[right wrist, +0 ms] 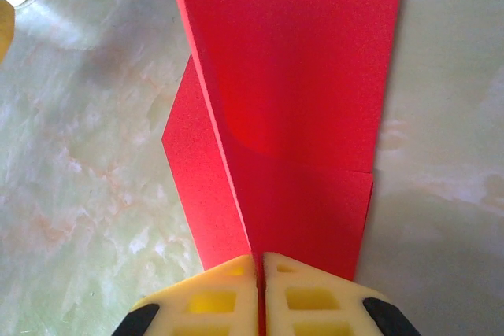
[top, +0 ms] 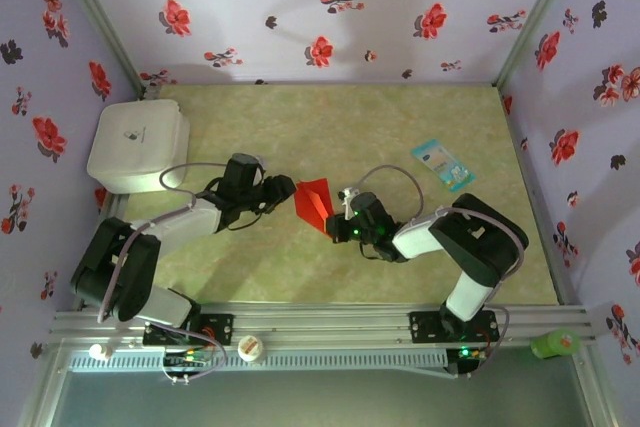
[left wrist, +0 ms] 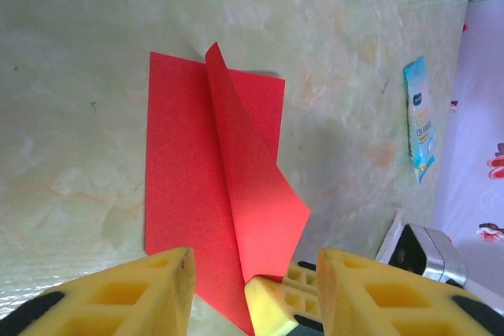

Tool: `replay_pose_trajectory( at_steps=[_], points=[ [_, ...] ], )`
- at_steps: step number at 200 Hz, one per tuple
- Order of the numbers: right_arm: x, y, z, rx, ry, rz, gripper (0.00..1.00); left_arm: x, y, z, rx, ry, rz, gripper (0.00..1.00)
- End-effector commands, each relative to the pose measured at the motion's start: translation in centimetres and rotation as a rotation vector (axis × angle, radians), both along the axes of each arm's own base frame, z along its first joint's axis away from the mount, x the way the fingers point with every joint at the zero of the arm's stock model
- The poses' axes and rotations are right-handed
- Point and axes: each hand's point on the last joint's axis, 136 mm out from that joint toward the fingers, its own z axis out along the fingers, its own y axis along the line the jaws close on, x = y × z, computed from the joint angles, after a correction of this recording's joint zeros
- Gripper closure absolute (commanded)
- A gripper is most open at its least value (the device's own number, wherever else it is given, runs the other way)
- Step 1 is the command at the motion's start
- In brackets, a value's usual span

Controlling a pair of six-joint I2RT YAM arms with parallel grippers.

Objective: Fold a paper plane with a square sheet of paper (pick it up from the middle)
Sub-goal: Fourth fold the wing at the center of the table.

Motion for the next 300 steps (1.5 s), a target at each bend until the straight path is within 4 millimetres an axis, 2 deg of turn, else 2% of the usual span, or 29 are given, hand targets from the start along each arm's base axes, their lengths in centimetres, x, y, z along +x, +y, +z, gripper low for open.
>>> replay_pose_trajectory(
  at_steps=[1, 32, 59, 94, 133, 203, 230, 268, 300],
  points=[
    [0.1, -0.3, -0.4, 0.006, 0.035, -0.028, 0.90, 0.7, -0.9, 1.1, -0.036, -0.019, -0.005, 0.55],
    [0.0, -0.2, 0.2, 0.068, 0.047, -0.041, 0.90, 0.7, -1.0, 1.0, -0.040, -0.016, -0.007, 0.56],
    [-0.1, 0.2, 0.9, 0.146, 0.078, -0.030, 0.90, 0.8, -1.3, 1.0, -0.041, -0.017, -0.014, 0.61],
    [0.1, -0.9, -0.4, 0.153, 0.134, -0.098, 0.90, 0.7, -1.9, 0.7, -0.048, -0.012, -0.022, 0.69],
    [-0.1, -1.5, -0.8, 0.171, 0.160, -0.126, 0.90, 0.9, -3.1, 0.3, -0.051, -0.010, -0.046, 0.78],
    [-0.2, -2.1, -1.7, 0.181, 0.226, -0.157, 0.89, 1.6, -5.9, -0.6, -0.062, 0.001, -0.113, 0.84],
    [-0.1, -2.2, -1.7, 0.188, 0.237, -0.163, 0.89, 1.5, -6.7, -2.2, -0.051, 0.038, -0.133, 0.89],
    [-0.1, -2.4, -2.0, 0.194, 0.281, -0.174, 0.88, 1.2, -6.8, -4.2, -0.041, 0.081, -0.122, 0.92],
    [-0.2, -2.5, -2.0, 0.204, 0.315, -0.190, 0.87, 1.3, -6.8, -4.2, -0.057, 0.070, -0.110, 0.91]
  ],
)
